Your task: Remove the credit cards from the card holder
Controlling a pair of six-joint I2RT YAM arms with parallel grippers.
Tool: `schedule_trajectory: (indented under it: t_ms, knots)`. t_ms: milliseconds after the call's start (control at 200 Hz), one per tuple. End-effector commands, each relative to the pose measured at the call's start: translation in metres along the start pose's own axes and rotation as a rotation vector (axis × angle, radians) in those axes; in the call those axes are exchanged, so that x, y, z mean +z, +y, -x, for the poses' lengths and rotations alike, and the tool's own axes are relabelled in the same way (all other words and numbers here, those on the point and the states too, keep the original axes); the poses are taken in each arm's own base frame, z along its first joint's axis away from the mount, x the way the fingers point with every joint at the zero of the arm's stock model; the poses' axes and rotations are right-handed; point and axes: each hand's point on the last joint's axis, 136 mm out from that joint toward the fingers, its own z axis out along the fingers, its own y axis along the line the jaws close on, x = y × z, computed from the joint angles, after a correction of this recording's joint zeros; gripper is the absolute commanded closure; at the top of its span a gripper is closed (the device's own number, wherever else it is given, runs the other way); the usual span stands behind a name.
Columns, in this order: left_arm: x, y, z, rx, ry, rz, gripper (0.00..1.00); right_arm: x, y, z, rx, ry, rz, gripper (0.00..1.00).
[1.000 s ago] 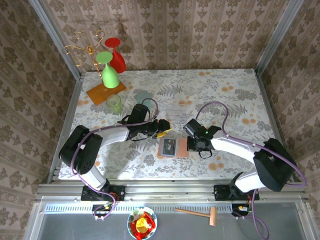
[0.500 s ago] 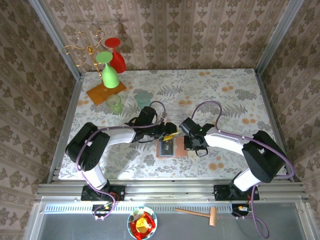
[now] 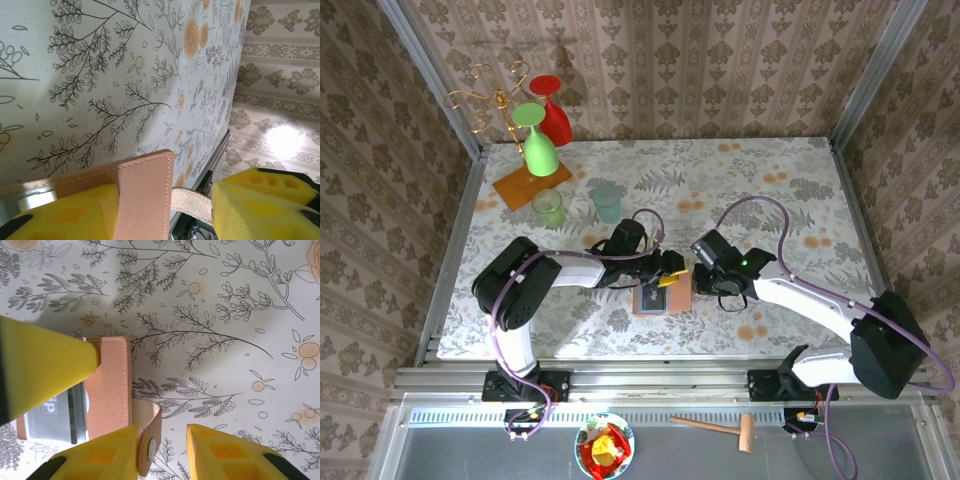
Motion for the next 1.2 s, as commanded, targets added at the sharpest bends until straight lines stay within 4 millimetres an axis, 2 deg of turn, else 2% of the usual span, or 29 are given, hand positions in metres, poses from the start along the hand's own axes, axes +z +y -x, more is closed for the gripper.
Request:
schedule_trajectory:
  t_ms: [0, 210, 330, 465, 660, 735, 900, 1105, 1195]
  knots:
    - [0.005, -0.009, 0.002, 0.014, 0.006, -0.028, 0.47, -0.020, 0.005, 0.005, 0.038, -0.017, 0.035, 0.70]
    - [0.006, -0.004, 0.003, 0.010, 0.001, -0.013, 0.48, -0.032, 0.041, 0.010, 0.074, -0.032, 0.242, 0.84]
    - [0.006, -0.004, 0.004, 0.012, -0.002, -0.008, 0.47, -0.023, 0.057, 0.003, 0.059, 0.006, 0.298, 0.89]
    - [0.005, -0.005, 0.005, 0.013, -0.006, -0.006, 0.47, -0.009, 0.072, -0.011, 0.031, 0.070, 0.339, 0.91]
    - [-0.013, -0.009, 0.013, 0.020, -0.067, 0.000, 0.48, 0.019, 0.054, -0.029, 0.065, 0.123, 0.239, 0.92]
    - [-0.024, -0.012, 0.021, 0.035, -0.117, 0.018, 0.47, 0.025, 0.047, -0.031, 0.080, 0.118, 0.211, 0.92]
    - [-0.043, -0.012, 0.021, 0.069, -0.148, 0.076, 0.48, 0.030, 0.038, -0.031, 0.068, 0.110, 0.163, 0.92]
    - [-0.072, 0.038, -0.001, 0.077, -0.151, 0.335, 0.47, 0.042, 0.036, -0.032, 0.043, 0.131, 0.117, 0.92]
    - [-0.081, 0.049, -0.012, 0.075, -0.140, 0.395, 0.45, 0.044, 0.039, -0.029, 0.033, 0.133, 0.118, 0.92]
